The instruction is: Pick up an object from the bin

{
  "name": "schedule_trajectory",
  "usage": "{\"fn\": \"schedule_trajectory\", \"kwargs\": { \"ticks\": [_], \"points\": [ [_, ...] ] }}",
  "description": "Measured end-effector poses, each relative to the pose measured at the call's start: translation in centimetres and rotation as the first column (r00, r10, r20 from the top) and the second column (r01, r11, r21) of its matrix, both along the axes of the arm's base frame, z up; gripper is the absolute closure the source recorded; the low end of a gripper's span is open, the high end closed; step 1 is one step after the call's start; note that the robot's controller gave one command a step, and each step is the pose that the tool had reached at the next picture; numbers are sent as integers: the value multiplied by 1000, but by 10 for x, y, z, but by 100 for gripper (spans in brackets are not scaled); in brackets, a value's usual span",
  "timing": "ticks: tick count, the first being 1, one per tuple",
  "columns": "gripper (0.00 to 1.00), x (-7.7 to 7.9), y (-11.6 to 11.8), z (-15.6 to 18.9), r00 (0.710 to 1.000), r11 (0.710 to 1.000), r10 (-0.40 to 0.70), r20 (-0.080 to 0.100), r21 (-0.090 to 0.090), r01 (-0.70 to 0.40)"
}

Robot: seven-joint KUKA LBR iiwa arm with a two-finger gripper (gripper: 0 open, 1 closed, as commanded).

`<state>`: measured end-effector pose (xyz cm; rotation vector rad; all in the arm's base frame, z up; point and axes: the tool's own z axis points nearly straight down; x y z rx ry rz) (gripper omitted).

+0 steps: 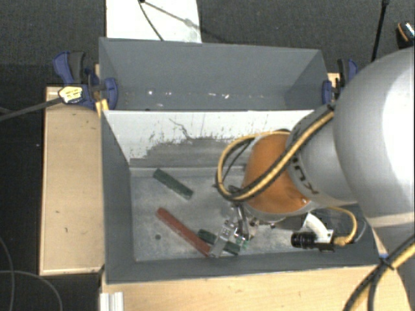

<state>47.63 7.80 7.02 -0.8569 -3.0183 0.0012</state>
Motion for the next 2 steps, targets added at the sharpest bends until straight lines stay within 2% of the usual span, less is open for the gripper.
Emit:
{"fn": "schedule_trajectory", "kwargs": {
  "ticks": [1, 2],
  "points": [
    [0, 4, -11, 0, 964, 964, -268, 6, 0, 268],
    [100, 4, -10, 0, 964, 964, -265, 3, 1, 265]
  ]
}}
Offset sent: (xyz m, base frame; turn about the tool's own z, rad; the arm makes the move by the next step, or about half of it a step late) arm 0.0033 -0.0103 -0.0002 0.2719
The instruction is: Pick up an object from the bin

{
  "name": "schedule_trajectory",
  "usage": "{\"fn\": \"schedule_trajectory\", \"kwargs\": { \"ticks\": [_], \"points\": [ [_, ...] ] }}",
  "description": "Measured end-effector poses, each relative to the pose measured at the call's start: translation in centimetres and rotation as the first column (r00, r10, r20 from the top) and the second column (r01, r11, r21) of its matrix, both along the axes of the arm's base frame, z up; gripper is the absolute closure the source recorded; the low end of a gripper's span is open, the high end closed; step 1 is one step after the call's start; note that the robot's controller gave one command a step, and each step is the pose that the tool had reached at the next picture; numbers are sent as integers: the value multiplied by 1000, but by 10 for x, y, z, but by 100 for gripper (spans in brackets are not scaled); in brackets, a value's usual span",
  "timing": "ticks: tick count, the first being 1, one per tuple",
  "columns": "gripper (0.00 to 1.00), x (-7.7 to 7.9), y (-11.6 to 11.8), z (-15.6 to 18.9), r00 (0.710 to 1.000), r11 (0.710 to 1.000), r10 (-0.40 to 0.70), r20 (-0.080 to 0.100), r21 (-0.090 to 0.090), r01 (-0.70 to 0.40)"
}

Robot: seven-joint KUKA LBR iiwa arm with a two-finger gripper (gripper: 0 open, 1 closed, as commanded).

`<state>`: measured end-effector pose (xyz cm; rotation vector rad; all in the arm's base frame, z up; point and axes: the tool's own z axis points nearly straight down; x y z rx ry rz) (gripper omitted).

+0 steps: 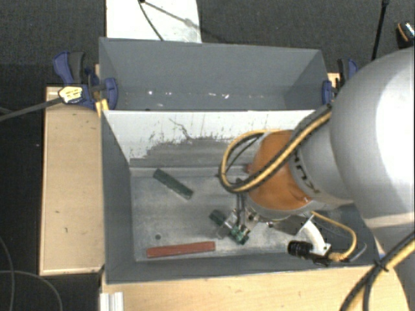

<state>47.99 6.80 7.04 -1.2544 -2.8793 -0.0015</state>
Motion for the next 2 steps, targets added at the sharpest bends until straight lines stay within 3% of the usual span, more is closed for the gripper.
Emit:
{"fn": "schedule_trajectory", "kwargs": {
  "ticks": [2],
  "points": [
    [100, 3, -25, 248, 999, 999, 51, 11, -1, -51]
  ]
}}
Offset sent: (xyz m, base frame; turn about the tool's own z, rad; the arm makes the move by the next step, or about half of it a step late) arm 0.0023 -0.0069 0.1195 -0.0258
